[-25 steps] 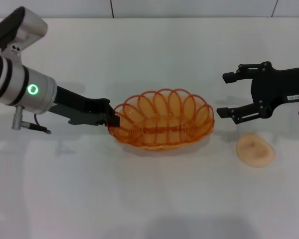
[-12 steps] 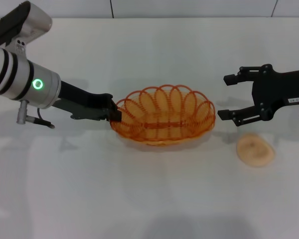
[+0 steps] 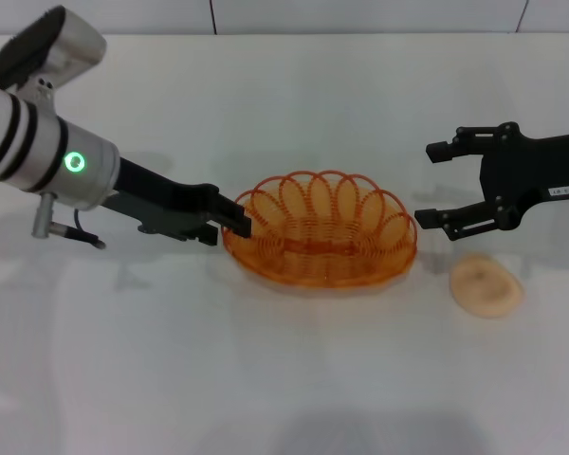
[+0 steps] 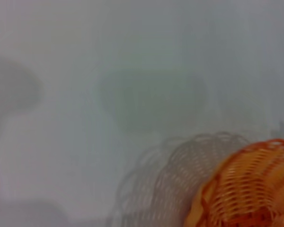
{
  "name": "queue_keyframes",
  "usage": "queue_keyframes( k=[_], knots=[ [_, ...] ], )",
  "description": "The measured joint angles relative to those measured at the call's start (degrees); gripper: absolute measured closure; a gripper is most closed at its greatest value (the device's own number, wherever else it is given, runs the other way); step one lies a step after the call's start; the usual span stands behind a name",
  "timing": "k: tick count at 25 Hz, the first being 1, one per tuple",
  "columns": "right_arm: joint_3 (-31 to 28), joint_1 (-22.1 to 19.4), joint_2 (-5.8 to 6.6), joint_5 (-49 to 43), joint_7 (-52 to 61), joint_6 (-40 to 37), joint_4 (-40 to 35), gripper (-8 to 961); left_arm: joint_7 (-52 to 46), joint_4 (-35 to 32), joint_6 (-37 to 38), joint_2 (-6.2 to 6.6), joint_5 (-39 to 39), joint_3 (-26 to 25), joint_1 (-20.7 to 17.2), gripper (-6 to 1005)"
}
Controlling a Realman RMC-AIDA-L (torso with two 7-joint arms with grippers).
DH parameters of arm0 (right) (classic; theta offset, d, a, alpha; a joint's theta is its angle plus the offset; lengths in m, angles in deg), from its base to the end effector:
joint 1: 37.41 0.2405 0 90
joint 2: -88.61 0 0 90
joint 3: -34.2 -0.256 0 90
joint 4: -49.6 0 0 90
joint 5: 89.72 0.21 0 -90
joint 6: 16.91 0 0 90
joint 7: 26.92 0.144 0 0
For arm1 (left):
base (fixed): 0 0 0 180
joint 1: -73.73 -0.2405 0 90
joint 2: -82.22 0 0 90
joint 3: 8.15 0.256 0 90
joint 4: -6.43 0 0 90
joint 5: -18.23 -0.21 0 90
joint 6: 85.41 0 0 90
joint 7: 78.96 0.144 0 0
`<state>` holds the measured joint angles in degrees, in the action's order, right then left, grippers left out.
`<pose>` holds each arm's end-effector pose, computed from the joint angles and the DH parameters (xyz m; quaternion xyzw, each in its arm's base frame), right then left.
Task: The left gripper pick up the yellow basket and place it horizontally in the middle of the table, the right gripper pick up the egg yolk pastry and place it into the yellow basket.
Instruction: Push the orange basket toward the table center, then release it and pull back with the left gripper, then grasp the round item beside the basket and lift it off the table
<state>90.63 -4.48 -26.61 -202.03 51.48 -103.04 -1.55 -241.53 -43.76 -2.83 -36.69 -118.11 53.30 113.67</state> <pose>0.2168 0.3639 0.0229 -0.9822 0.0354 0.1315 0.1292 -0.2186 0.3699 -0.0224 -0.7640 -0.6388 0.0106 0.0903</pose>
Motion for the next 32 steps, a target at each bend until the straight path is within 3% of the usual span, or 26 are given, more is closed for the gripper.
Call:
queue_keyframes(
  k=[3, 9, 14, 17, 20, 24, 27, 32],
  knots=[
    [0.0, -0.31, 0.0, 0.0, 0.14, 0.0, -0.01, 83, 0.0, -2.74, 1.01, 0.22, 0.26, -0.56, -0.82, 486],
    [-0.21, -0.75, 0.07, 0.0, 0.61, -0.33, 0.0, 83, 1.11, -13.83, 4.08, 0.49, 1.47, -1.37, -5.22, 358],
    [-0.53, -0.97, 0.18, 0.0, 1.76, -0.92, -0.07, 83, 9.72, -20.18, 5.28, 1.08, 6.62, -1.64, -9.23, 251],
    [-0.58, -1.3, 0.24, -0.01, 2.56, -0.93, -0.24, 83, 18.8, -22.62, 4.96, 1.04, 11.7, -4.48, -11.94, 183],
    [-0.62, -2.0, 0.22, -0.03, 3.31, -0.88, -1.07, 83, 33.15, -21.82, 5.37, 0.73, 18.77, -9.53, -14.3, 115],
    [-0.68, -2.63, 0.15, -0.02, 3.38, -0.67, -1.27, 83, 51.16, -16.84, 6.05, 1.06, 29.18, -13.91, -17.04, 115],
    [-0.7, -3.08, 0.1, 0.31, 3.44, -0.84, -1.36, 83, 58.27, -13.21, 7.97, 2.53, 31.64, -14.75, -17.65, 116],
    [-0.71, -3.63, 0.11, 0.69, 3.44, -1.24, -1.45, 83, 67.71, -10.38, 15.5, 5.17, 29.08, -15.15, -18.06, 116]
  ],
)
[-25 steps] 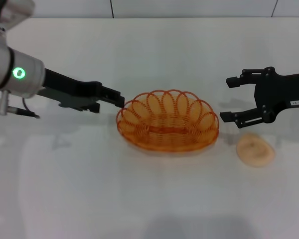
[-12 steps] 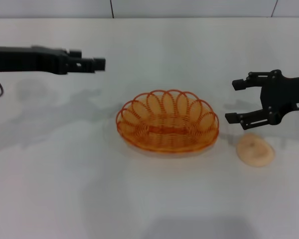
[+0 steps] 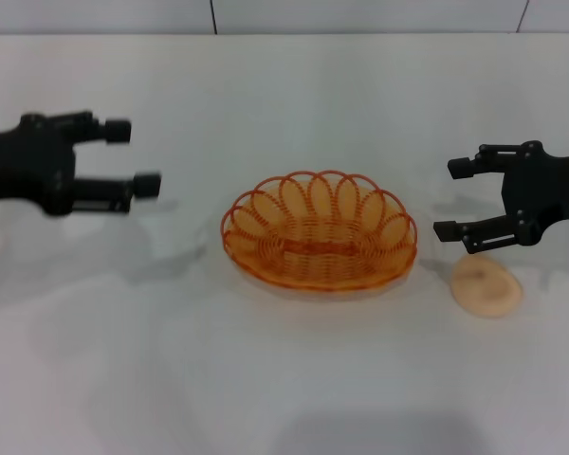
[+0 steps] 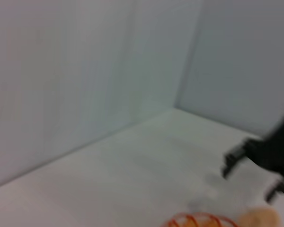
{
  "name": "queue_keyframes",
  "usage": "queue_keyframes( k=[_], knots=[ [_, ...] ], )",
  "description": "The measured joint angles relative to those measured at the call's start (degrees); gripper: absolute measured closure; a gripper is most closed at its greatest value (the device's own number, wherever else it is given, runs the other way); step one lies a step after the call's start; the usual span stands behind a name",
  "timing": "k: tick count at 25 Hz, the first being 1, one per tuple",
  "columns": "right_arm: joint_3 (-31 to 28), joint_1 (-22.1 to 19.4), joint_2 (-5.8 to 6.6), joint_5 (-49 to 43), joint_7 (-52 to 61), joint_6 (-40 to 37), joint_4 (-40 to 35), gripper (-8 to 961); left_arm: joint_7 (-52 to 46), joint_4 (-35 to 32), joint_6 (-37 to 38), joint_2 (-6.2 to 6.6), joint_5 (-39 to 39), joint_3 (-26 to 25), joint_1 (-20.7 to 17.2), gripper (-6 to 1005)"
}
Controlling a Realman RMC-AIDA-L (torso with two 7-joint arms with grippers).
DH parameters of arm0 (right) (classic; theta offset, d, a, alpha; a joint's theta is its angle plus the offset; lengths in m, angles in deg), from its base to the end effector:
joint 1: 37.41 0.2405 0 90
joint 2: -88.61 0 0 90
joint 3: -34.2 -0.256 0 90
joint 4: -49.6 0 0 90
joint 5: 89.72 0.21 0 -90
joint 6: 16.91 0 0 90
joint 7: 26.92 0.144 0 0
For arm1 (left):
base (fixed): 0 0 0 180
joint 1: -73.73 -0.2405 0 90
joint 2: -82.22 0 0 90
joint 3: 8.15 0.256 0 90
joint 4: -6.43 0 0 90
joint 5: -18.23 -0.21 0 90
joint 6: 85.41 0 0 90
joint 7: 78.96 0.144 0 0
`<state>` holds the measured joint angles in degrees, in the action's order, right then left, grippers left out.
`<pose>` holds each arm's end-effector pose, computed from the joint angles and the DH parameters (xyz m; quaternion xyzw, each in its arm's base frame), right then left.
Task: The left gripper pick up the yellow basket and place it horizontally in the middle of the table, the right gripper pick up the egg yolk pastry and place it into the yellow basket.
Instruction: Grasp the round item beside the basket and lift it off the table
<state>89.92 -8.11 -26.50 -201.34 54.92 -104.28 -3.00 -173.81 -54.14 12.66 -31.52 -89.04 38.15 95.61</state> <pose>0.2341 0.3503 0.0295 -0.9777 0.0852 0.1396 0.1321 -0.2545 0.3162 0.0863 -0.9464 -0.1979 -0.2087 0.1470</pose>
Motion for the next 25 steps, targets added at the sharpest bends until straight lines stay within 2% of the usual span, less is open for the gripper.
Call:
queue_keyframes(
  k=[5, 10, 16, 21, 25],
  knots=[
    [0.0, -0.95, 0.06, 0.07, 0.0, -0.11, -0.49, 83, 9.62, 1.58, 6.81, 2.13, -1.15, -0.44, -2.22, 117],
    [0.0, -1.68, 0.25, 0.1, 0.17, -1.34, -1.54, 83, 12.27, -0.12, 8.9, 2.3, -5.63, -1.1, -3.93, 117],
    [0.0, -1.72, 1.58, -1.34, 3.28, -5.03, -4.85, 84, 13.85, -0.59, 9.94, 2.32, -7.61, -2.19, -5.01, 118],
    [0.26, -1.46, 1.86, -6.46, 10.88, -8.36, -11.79, 84, 16.59, -0.84, 10.02, 1.63, -7.65, -2.36, -6.41, 118],
    [0.88, 0.73, 0.82, -15.71, 19.06, -10.48, -17.17, 84, 19.18, -1.69, 10.06, -0.08, -8.73, -2.09, -6.92, 118]
  ],
)
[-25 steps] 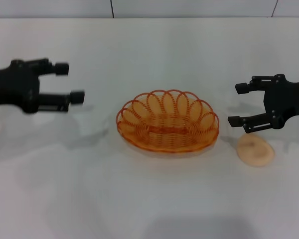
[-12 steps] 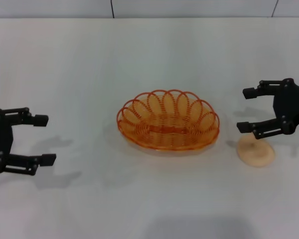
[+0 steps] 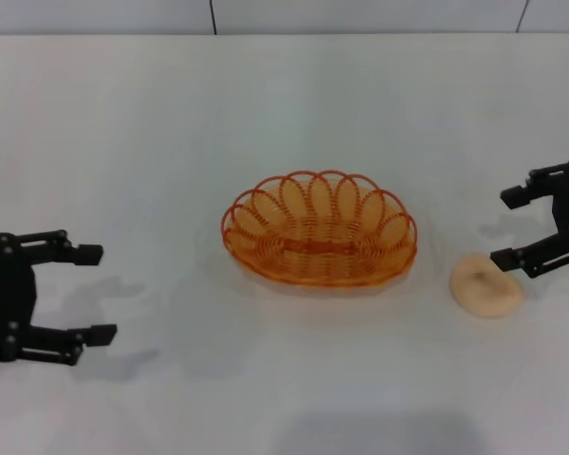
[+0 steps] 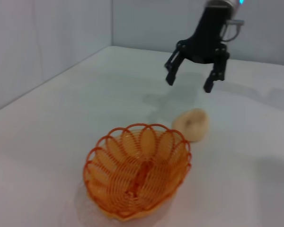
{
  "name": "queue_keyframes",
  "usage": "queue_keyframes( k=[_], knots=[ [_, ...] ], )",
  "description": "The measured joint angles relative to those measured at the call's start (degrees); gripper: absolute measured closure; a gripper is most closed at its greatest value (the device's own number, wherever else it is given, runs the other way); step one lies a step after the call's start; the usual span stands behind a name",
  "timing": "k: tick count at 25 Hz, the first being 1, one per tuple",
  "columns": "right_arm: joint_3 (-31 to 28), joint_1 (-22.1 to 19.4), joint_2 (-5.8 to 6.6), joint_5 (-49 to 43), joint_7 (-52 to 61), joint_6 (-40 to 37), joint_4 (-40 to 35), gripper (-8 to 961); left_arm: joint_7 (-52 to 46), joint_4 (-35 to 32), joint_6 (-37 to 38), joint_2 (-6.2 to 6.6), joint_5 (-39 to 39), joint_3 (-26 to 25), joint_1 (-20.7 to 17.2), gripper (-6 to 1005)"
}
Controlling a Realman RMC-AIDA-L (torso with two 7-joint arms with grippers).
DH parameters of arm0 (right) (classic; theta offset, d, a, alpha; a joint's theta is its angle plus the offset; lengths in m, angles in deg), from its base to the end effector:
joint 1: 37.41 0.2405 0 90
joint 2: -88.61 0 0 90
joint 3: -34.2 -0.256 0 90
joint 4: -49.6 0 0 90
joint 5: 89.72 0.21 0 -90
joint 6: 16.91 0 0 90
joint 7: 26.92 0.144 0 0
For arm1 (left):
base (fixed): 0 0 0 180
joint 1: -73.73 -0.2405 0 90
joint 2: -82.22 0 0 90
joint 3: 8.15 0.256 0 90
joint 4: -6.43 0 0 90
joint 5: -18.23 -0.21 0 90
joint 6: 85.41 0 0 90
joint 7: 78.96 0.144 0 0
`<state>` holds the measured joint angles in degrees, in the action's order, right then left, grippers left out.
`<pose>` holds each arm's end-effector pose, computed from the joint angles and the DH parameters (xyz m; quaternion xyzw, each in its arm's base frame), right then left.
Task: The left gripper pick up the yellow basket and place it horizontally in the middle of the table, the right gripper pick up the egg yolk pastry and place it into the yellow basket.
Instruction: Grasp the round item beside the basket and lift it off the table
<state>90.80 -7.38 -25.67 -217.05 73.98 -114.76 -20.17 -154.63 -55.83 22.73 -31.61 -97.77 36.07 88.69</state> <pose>0.2201 0.3427 0.0631 -0.9865 0.1305 -0.0026 0.0991 -0.2967 0.2559 0.0836 -0.9808 -0.0981 -0.1326 0.1044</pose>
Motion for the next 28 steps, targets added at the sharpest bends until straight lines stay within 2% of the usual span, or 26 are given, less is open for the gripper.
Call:
queue_keyframes(
  k=[2, 6, 12, 15, 21, 28],
  knots=[
    [0.7, 1.1, -0.42, -3.7, 3.37, -0.45, -1.15, 84, 0.97, -1.06, 0.28, -1.07, -0.9, 0.03, -0.04, 119],
    [3.36, 4.01, -0.5, -9.51, 10.96, -2.68, -2.1, 84, 1.56, -3.74, 1.22, -3.35, -1.81, 0.33, -0.06, 119],
    [7.84, 7.66, -0.77, -16.47, 20.19, -4.84, -1.85, 108, 1.64, -6.55, 2.34, -4.84, -1.93, 4.91, -0.66, 119],
    [11.26, 8.81, -0.89, -17.78, 24.26, -3.64, -1.63, 120, 1.69, -7.33, 2.17, -5.18, -1.96, 5.77, -1.33, 119],
    [15.24, 8.34, -1.12, -17.97, 26.12, -0.63, -0.95, 143, 1.95, -7.25, 0.52, -5.4, -1.67, 7.66, -2.4, 120],
    [15.88, 8.05, -1.13, -18.44, 26.1, 2.12, 2.15, 171, 1.35, -7.09, -2.67, -5.51, -1.6, 11.31, -3.06, 120]
  ],
)
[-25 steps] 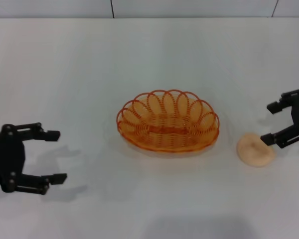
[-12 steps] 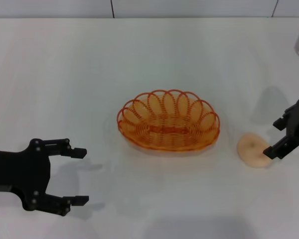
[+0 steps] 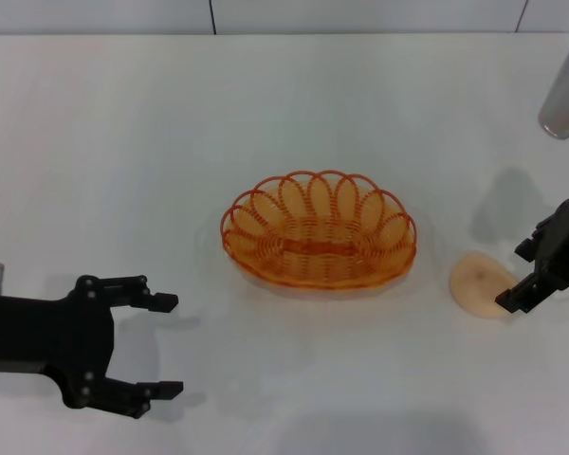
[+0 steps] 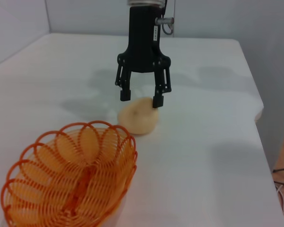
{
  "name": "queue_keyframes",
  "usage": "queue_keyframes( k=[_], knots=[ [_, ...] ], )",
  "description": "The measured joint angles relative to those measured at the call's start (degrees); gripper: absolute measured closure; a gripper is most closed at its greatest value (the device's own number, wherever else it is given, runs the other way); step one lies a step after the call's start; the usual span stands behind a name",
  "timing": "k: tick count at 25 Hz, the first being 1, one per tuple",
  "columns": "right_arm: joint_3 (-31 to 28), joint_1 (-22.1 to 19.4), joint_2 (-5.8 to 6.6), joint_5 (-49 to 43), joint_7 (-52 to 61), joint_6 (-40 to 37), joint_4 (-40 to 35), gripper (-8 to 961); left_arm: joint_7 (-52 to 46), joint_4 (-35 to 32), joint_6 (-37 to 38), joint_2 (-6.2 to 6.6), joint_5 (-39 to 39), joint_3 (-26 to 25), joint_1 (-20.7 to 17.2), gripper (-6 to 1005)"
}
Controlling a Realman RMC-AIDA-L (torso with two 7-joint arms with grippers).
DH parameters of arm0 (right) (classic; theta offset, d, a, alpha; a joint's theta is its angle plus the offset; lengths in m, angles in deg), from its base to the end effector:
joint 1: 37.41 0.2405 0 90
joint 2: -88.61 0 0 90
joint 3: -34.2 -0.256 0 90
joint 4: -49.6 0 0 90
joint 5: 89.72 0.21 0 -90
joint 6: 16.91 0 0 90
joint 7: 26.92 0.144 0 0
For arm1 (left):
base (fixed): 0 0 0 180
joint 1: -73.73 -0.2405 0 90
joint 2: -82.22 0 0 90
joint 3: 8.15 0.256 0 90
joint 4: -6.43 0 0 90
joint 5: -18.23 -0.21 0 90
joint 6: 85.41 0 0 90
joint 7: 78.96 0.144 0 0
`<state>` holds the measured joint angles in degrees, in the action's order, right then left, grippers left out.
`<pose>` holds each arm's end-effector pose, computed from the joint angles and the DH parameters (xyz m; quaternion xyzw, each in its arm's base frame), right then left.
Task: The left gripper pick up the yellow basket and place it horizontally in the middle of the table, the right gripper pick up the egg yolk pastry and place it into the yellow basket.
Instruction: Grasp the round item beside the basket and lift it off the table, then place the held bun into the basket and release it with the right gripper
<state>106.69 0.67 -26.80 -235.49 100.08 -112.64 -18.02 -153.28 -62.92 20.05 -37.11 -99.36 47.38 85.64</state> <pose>0.2059 0.3566 0.0192 -0.9441 0.2449 -0.2045 0.0833 -0.2723 0.2448 0.0356 -0.9924 -0.0423 -0.1041 0.0503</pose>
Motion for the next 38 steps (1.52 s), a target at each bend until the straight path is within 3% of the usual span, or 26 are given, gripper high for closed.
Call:
queue_keyframes(
  k=[8, 24, 32, 38],
  knots=[
    [-0.19, -0.6, 0.18, -0.19, -0.35, 0.78, 0.85, 203, -0.17, -0.31, -0.43, -0.11, 0.44, 1.01, -0.05, 119],
    [-0.21, -0.28, 0.22, 0.44, -0.95, 0.53, 0.1, 834, -0.13, -0.52, -1.05, -0.11, 0.56, 1.98, -0.18, 119],
    [-2.94, 1.03, 0.72, 0.52, -1.94, -3.9, -2.29, 874, -0.12, -0.52, -1.75, -0.11, 0.61, 1.93, -0.28, 119],
    [-9.1, 3.49, 1.29, 2.2, -2.68, -13.12, -7.93, 911, -0.13, -0.49, -1.84, -0.03, 1.0, 1.8, -0.47, 119]
  ],
)
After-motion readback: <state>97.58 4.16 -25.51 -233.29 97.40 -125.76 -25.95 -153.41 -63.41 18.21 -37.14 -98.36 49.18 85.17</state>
